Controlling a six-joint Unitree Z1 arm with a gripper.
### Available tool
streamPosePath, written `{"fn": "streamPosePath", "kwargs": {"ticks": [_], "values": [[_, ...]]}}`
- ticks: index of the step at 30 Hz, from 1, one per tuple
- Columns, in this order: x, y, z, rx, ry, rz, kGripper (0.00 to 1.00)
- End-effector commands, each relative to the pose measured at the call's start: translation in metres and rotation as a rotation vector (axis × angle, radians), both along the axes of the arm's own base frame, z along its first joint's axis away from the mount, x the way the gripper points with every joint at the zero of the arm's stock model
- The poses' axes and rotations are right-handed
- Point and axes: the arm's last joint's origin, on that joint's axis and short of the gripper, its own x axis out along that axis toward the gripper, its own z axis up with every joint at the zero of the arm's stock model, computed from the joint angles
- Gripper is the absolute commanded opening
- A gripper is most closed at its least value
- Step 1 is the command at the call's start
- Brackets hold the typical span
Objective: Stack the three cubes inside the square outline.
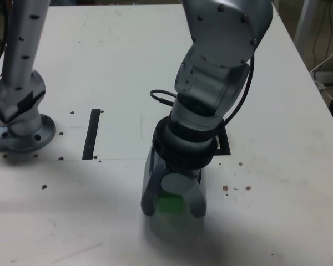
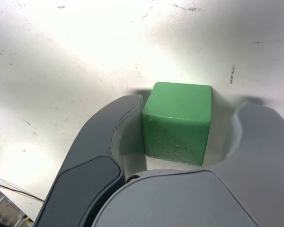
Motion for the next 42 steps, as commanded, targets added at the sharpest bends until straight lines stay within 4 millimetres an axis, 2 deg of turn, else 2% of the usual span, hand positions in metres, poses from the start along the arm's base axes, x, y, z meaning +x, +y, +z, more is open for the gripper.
{"fn": "streamPosePath", "kwargs": {"ticks": [1, 14, 17, 21, 27, 34, 42], "values": [[0.0, 0.0, -0.002, 0.003, 0.003, -0.004, 0.21], [-0.002, 0.001, 0.003, 0.019, -0.006, 0.005, 0.21], [-0.007, 0.006, 0.015, 0.064, -0.006, 0.023, 0.21], [-0.014, 0.015, 0.041, 0.137, -0.027, 0.038, 0.21], [-0.006, 0.041, 0.076, 0.195, -0.081, 0.024, 0.21], [0.015, 0.076, 0.1, 0.176, -0.119, -0.011, 0.21], [0.027, 0.109, 0.108, 0.125, -0.109, -0.026, 0.21]]}}
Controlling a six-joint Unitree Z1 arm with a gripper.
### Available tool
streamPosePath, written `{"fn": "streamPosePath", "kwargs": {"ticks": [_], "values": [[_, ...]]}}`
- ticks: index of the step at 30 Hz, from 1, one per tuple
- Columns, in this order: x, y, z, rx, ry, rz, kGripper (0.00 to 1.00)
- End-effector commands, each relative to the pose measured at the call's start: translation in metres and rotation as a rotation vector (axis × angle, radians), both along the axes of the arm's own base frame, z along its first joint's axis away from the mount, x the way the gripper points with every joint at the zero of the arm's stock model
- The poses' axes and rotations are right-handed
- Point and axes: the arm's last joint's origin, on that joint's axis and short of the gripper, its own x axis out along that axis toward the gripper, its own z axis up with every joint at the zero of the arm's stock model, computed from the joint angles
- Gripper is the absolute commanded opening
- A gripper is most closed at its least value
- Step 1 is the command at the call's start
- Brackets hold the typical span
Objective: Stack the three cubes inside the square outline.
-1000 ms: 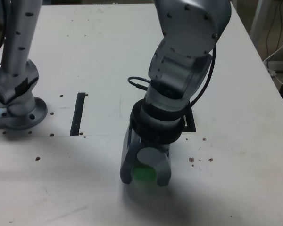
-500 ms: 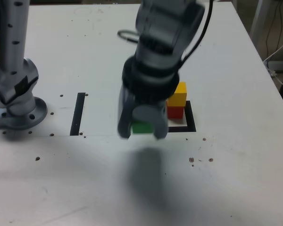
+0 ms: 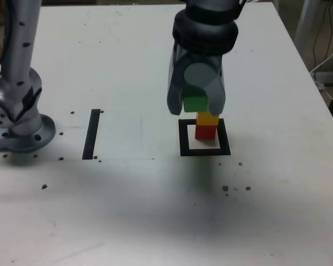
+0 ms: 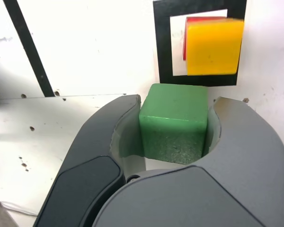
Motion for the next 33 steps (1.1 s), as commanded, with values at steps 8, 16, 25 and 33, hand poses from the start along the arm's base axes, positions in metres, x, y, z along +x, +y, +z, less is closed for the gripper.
{"fn": "streamPosePath", "kwargs": {"ticks": [8, 16, 25, 33], "values": [[0.012, 0.019, -0.003, -0.032, 0.015, -0.003, 0.21], [0.025, 0.026, -0.012, -0.038, 0.022, -0.012, 0.21], [0.029, 0.031, -0.015, -0.02, 0.022, -0.009, 0.21], [0.029, 0.038, -0.018, -0.013, 0.032, 0.0, 0.21]]}}
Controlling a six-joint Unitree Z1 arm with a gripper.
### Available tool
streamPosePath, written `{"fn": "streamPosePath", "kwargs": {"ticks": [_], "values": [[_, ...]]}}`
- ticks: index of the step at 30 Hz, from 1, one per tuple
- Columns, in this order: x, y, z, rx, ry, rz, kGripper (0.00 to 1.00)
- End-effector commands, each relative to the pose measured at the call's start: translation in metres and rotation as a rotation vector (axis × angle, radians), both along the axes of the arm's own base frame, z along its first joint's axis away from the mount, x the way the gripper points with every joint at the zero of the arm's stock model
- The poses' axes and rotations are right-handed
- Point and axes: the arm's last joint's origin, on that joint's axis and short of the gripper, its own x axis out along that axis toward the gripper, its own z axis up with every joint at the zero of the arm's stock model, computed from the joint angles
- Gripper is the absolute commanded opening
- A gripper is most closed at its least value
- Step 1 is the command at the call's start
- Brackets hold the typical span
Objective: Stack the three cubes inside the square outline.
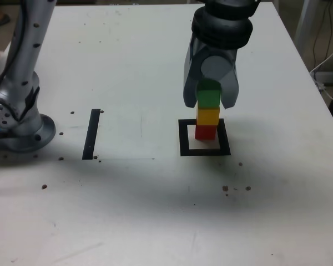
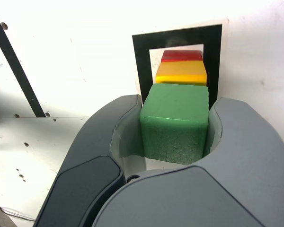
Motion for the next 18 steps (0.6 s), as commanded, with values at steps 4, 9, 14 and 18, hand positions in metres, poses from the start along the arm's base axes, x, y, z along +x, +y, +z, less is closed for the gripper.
{"fn": "streamPosePath", "kwargs": {"ticks": [4, 9, 14, 18], "values": [[0.002, 0.002, -0.006, 0.002, 0.02, -0.001, 0.27], [0.006, 0.002, -0.012, -0.009, 0.031, -0.01, 0.79], [0.007, 0.002, -0.015, -0.014, 0.037, -0.015, 0.99], [0.006, 0.002, -0.015, -0.013, 0.037, -0.016, 0.99]]}}
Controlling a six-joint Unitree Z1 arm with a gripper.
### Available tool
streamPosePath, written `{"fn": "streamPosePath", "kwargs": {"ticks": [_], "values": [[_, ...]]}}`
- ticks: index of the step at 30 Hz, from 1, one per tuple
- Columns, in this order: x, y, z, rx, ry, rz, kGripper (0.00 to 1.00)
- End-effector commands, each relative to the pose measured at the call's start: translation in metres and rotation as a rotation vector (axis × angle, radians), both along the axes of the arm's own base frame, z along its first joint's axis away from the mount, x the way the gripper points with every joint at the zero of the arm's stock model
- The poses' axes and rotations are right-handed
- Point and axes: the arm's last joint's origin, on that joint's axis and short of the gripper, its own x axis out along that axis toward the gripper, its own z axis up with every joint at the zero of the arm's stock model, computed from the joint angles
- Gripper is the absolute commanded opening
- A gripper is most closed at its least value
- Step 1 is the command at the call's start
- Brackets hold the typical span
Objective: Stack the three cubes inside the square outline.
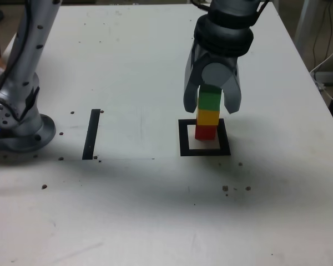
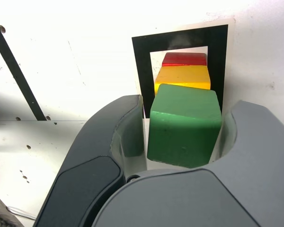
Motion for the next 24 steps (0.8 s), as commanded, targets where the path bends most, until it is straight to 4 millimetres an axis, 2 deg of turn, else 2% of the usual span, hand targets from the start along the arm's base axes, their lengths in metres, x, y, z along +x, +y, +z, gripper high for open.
{"fn": "streamPosePath", "kwargs": {"ticks": [1, 5, 8, 15, 19, 24], "values": [[0.0, 0.001, -0.001, 0.001, 0.004, 0.0, 0.99], [-0.005, 0.002, 0.006, 0.018, -0.013, 0.001, 0.99], [-0.013, 0.004, 0.018, 0.051, -0.043, 0.012, 0.99], [-0.056, 0.006, 0.052, 0.139, -0.105, 0.081, 0.99], [-0.089, 0.009, 0.052, 0.156, -0.075, 0.143, 0.99], [-0.129, 0.011, 0.037, 0.15, -0.016, 0.206, 1.0]]}}
